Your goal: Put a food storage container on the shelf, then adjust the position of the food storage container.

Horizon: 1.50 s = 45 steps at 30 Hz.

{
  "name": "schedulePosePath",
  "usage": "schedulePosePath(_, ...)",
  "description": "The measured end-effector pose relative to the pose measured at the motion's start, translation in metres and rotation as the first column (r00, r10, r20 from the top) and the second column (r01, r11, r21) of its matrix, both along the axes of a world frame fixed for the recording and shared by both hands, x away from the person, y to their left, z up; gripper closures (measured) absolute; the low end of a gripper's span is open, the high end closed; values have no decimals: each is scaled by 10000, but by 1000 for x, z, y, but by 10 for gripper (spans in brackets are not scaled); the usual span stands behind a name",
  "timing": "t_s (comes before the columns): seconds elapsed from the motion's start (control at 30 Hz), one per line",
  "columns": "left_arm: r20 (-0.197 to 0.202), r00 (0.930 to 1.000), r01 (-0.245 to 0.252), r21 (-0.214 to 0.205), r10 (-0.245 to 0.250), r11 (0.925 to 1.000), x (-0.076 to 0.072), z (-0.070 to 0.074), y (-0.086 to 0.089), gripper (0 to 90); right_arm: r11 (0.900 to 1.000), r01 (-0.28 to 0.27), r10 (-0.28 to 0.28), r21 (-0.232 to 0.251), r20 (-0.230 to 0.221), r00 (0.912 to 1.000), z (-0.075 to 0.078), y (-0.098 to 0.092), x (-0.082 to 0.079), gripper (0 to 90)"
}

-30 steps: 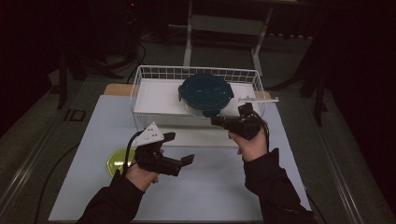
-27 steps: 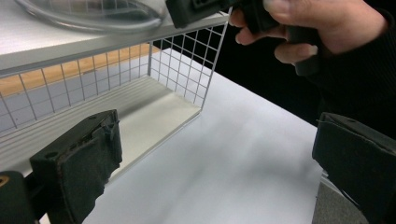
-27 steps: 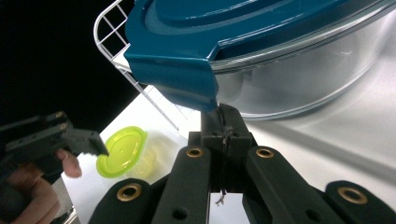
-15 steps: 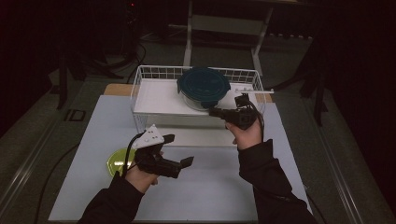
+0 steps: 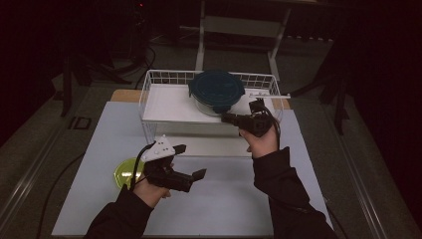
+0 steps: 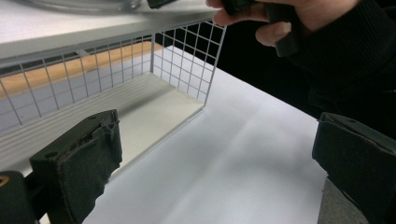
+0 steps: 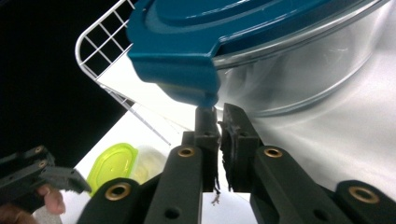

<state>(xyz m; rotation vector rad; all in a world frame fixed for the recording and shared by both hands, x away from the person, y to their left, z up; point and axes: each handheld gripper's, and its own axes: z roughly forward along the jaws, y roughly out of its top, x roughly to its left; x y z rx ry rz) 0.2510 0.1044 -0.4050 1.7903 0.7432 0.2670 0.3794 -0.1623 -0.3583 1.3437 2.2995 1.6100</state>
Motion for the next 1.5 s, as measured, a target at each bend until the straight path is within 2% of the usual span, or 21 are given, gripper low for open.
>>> schedulePosePath(0.13,128,9999,-66,-34,66,10000,0,2,2,10,10000,-54,55,-59,183,9998,1,-2,-6,770)
schedulePosePath(0.17,129,9999,-69,-37,70,10000,0,2,3,10,9999,-73,78,-129,370,9993,2,-4,-12,698)
schedulePosePath(0.23,33,10000,-76,-104,76,9999,0,3,7,10,9997,-185,193,-154,524,9984,2,-6,-18,619)
schedulePosePath(0.27,33,10000,-76,-104,76,9999,0,3,7,10,9997,-185,193,-154,524,9984,2,-6,-18,619)
schedulePosePath(0.37,-112,9999,41,-162,-43,9999,0,3,11,10,9993,-358,361,-56,787,9962,1,-10,-27,451)
schedulePosePath(0.4,-111,9999,106,-148,-107,9998,0,2,12,10,9983,-585,580,15,1028,9930,1,-13,-35,327)
schedulePosePath(0.43,-136,9997,183,-97,-184,9998,-1,2,14,10,9983,-585,580,15,1028,9930,1,-13,-35,327)
schedulePosePath(0.53,-230,9991,368,143,-365,9992,-3,3,19,10,9933,-1140,1103,186,1382,9842,-2,-18,-50,177)
schedulePosePath(0.57,-230,9991,368,143,-365,9992,-3,3,19,11,9933,-1140,1103,186,1382,9842,-2,-18,-50,177)
schedulePosePath(0.63,-94,9991,422,278,-420,9987,-4,4,22,11,9910,-1339,1310,66,1649,9776,-4,-23,-63,152)
schedulePosePath(0.7,-55,9989,468,371,-466,9982,-5,6,27,11,9906,-1366,1331,88,1704,9763,-5,-25,-67,151)
schedulePosePath(0.73,-28,9988,497,362,-496,9981,-5,7,30,18,9909,-1348,1313,61,1842,9741,-6,-29,-74,152)
schedulePosePath(0.83,183,9990,396,326,-402,9987,-7,11,40,27,9901,-1394,1339,138,1980,9710,-7,-34,-82,151)
schedulePosePath(1.0,362,9990,224,612,-247,9979,-10,13,54,37,9891,-1468,1408,86,2325,9624,-10,-45,-101,153)
schedulePosePath(1.1,425,9990,130,940,-170,9955,-14,12,61,37,9891,-1474,1421,42,2384,9607,-11,-48,-106,152)
schedulePosePath(1.23,432,9991,-65,1024,21,9947,-18,12,73,43,9907,-1356,1289,103,2463,9606,-14,-56,-114,153)
schedulePosePath(1.4,427,9989,-257,924,218,9954,-25,13,90,56,9924,-1229,1172,75,2502,9611,-19,-65,-122,153)
schedulePosePath(1.5,410,9986,-366,1085,324,9934,-29,12,100,61,9930,-1181,1137,19,2533,9607,-22,-69,-126,153)
